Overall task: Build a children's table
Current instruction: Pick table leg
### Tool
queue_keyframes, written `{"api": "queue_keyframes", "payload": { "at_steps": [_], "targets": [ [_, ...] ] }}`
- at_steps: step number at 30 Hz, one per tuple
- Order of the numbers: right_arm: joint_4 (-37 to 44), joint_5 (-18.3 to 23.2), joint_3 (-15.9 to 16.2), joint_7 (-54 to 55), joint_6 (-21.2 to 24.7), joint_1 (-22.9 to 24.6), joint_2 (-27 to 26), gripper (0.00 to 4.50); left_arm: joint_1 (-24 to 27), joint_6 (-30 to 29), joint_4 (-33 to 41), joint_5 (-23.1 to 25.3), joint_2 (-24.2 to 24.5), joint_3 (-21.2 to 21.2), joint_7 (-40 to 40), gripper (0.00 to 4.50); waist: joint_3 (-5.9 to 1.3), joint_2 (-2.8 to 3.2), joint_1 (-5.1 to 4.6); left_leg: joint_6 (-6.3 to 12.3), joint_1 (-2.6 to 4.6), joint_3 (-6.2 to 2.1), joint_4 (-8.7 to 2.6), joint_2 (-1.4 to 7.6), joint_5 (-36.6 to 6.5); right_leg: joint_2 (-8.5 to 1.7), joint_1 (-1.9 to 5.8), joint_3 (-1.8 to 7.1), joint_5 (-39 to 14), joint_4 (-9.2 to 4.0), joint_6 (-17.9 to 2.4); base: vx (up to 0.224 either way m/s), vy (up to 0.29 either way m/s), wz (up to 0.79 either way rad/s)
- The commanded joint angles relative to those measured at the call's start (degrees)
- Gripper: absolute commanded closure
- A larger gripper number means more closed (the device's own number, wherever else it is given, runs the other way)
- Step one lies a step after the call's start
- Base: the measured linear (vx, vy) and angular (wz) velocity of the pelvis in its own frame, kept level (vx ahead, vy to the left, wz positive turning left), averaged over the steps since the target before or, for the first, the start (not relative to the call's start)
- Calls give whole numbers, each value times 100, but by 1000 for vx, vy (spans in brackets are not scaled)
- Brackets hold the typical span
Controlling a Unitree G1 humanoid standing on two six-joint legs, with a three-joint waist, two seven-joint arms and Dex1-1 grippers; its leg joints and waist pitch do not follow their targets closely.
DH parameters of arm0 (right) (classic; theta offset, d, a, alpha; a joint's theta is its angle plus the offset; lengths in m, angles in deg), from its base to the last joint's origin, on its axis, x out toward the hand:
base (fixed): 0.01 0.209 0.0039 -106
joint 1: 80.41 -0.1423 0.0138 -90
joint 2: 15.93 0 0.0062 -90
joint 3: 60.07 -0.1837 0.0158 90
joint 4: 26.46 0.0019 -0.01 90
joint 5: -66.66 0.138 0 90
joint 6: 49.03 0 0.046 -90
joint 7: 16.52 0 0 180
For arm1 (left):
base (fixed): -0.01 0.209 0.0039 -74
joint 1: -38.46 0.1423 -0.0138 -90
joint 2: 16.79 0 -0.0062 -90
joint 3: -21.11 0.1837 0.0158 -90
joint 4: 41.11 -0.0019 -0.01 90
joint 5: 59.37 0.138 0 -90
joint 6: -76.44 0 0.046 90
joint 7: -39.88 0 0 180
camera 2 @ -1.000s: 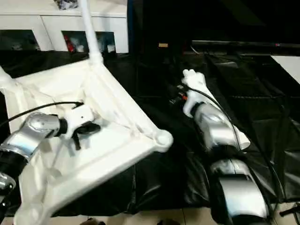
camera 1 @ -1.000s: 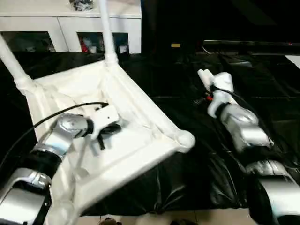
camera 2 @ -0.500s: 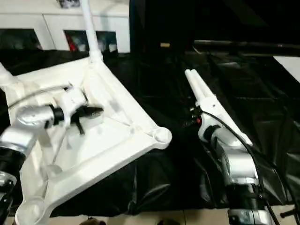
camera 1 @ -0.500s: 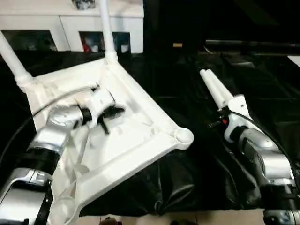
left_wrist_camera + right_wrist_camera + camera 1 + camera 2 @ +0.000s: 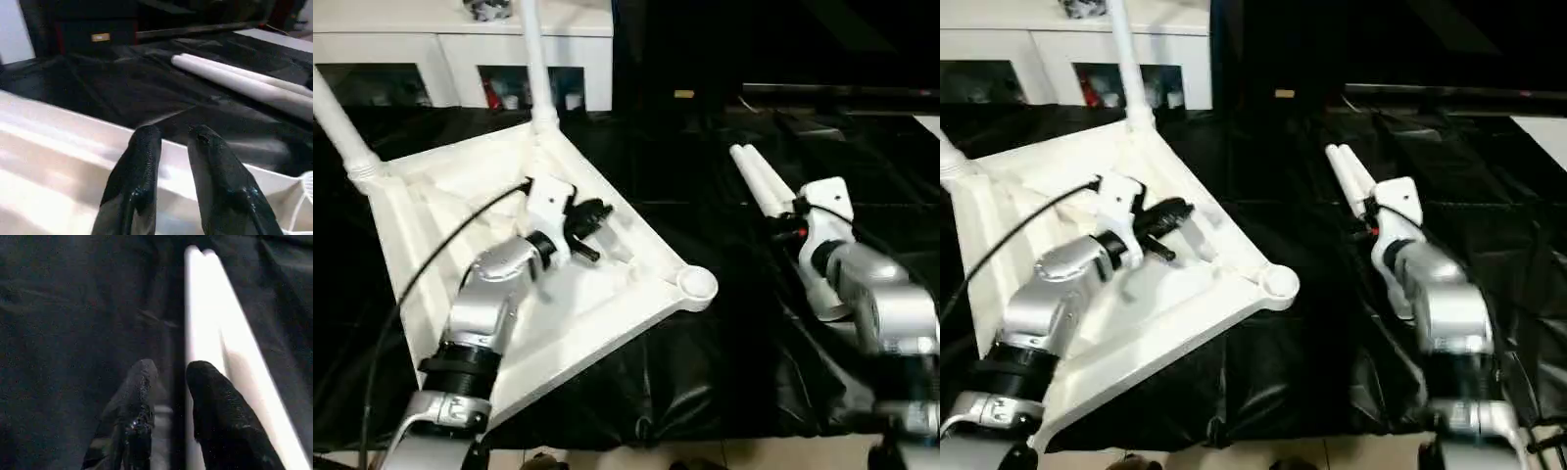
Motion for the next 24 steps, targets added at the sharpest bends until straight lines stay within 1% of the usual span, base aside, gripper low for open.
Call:
{"api": "queue_keyframes", "payload": {
  "at_steps": [1, 2, 3, 4, 5, 6, 7, 8, 9, 10, 11, 12, 13, 14, 15, 16, 17, 18, 19, 20, 21, 22, 24],
  "targets": [
    [-340, -69, -64, 139, 170, -201, 114, 286, 79, -238, 380, -10, 75, 194, 146, 298, -455, -21, 5, -22, 27, -16, -362, 20, -1285, -89, 308, 158, -1602, -440, -943, 0, 0, 0],
    [-532, -87, -56, 160, 191, -313, 166, 276, 117, -309, 512, 21, 140, 313, 239, 294, -466, -28, -4, 18, 23, -17, -352, 23, -1165, -88, 316, 153, -1397, -406, -1042, 0, 0, 0],
    [-672, -99, -47, 161, 204, -392, 204, 265, 144, -353, 597, 50, 198, 406, 319, 292, -458, -27, -7, 40, 27, -7, -349, 21, -1156, -82, 309, 157, -1375, -419, -1055, 0, 0, 0],
    [-672, -99, -47, 161, 204, -392, 204, 254, 144, -353, 597, 50, 198, 406, 319, 287, -464, -20, -10, 61, 26, -1, -338, 23, -1107, -77, 314, 161, -1249, -395, -1101, 0, 0, 0],
    [-822, -111, -36, 161, 208, -474, 240, 248, 172, -407, 676, 87, 230, 475, 375, 276, -464, -26, -11, 73, 28, 3, -334, 22, -1075, -76, 313, 161, -1200, -393, -1122, 0, 0, 0],
    [-978, -135, -23, 174, 177, -555, 276, 242, 190, -461, 732, 106, 256, 516, 413, 264, -480, -25, -11, 94, 33, 5, -324, 23, -990, -73, 321, 162, -1051, -368, -1173, 0, 0, 0],
    [-978, -135, -23, 174, 177, -555, 276, 232, 190, -461, 732, 106, 256, 516, 413, 255, -481, -23, -18, 107, 28, 7, -320, 19, -955, -72, 324, 163, -988, -361, -1205, 0, 0, 0],
    [-1225, -166, -12, 194, 118, -679, 324, 211, 212, -534, 811, 128, 312, 590, 503, 250, -477, -15, -20, 126, 31, 11, -319, 21, -957, -75, 326, 160, -963, -360, -1263, 0, 0, 0],
    [-1459, -188, -9, 223, 44, -800, 357, 211, 230, -609, 891, 151, 360, 656, 558, 250, -478, -13, -15, 126, 36, 14, -319, 23, -965, -71, 327, 158, -973, -364, -1269, 0, 0, 0],
    [-1496, -192, -9, 227, 33, -819, 362, 204, 233, -621, 904, 155, 368, 667, 567, 243, -481, 9, -11, 106, 45, 15, -313, 29, -982, -82, 321, 160, -971, -355, -1291, 0, 0, 0],
    [-1903, -176, -29, 210, -99, -1014, 384, 188, 249, -661, 976, 218, 438, 788, 661, 219, -473, 9, -19, 75, 58, 17, -318, 30, -1108, -82, 309, 151, -1117, -376, -1306, 0, 0, 0],
    [-2165, -158, -46, 192, -183, -1139, 393, 177, 258, -680, 1019, 263, 481, 867, 718, 213, -456, -2, -26, 53, 47, 21, -320, 18, -1207, -72, 314, 150, -1254, -395, -1280, 0, 0, 0],
    [-2453, -119, -52, 96, -260, -1275, 405, 167, 255, -716, 1059, 309, 543, 973, 789, 210, -458, 5, -26, 32, 59, 19, -318, 26, -1250, -82, 306, 152, -1302, -394, -1274, 0, 0, 0],
    [-2799, -128, -13, -5, -322, -1436, 450, 167, 236, -697, 1077, 450, 641, 1126, 831, 210, -471, -20, -31, 31, 54, 5, -317, 34, -1310, -91, 307, 142, -1397, -380, -1263, 0, 0, 0],
    [-2831, -138, -4, -6, -327, -1450, 457, 153, 235, -693, 1076, 469, 650, 1139, 826, 200, -455, -18, -36, 40, 51, 13, -319, 25, -1327, -76, 301, 144, -1413, -394, -1245, 0, 0, 0],
    [-2986, -212, 73, 4, -280, -1529, 501, 144, 225, -685, 1080, 537, 685, 1177, 801, 188, -454, -20, -34, 38, 52, 17, -318, 27, -1315, -82, 304, 147, -1401, -397, -1237, 0, 0, 0],
    [-3135, -299, 165, 21, -186, -1614, 551, 134, 212, -689, 1087, 578, 710, 1196, 775, 176, -466, -43, -31, 39, 47, 8, -313, 32, -1223, -85, 315, 145, -1334, -371, -1251, 0, 0, 0],
    [-3217, -313, 192, 1, -157, -1660, 569, 128, 205, -715, 1098, 580, 715, 1196, 767, 170, -465, -44, -27, 52, 39, 17, -308, 26, -1148, -80, 319, 147, -1248, -371, -1267, 0, 0, 0],
    [-3281, -267, 193, -138, -132, -1707, 574, 126, 199, -737, 1100, 583, 723, 1187, 752, 168, -471, -63, -29, 62, 35, 21, -303, 27, -1122, -82, 323, 150, -1211, -365, -1278, 0, 0, 0],
    [-3304, -184, 196, -389, -79, -1748, 565, 126, 197, -761, 1105, 588, 739, 1174, 744, 165, -477, -54, -21, 122, 27, 18, -295, 28, -1070, -82, 335, 151, -1101, -342, -1307, 0, 0, 0],
    [-3304, -184, 196, -389, -79, -1748, 565, 126, 197, -761, 1105, 588, 739, 1174, 744, 165, -475, -54, -19, 138, 26, 17, -297, 28, -1051, -81, 335, 151, -1083, -343, -1311, 0, 0, 0],
    [-3317, -155, 194, -465, 1, -1787, 566, 126, 196, -751, 1100, 607, 766, 1173, 750, 165, -475, -76, -21, 159, 20, 20, -296, 31, -1020, -82, 337, 149, -1061, -342, -1325, 0, 0, 0],
    [-3623, -166, 219, -605, 25, -1988, 585, 126, 184, -765, 1115, 643, 828, 1192, 769, 165, -477, -57, -25, 169, 26, 19, -291, 33, -1003, -85, 329, 147, -1041, -333, -1385, 0, 0, 0]
  ]
}}
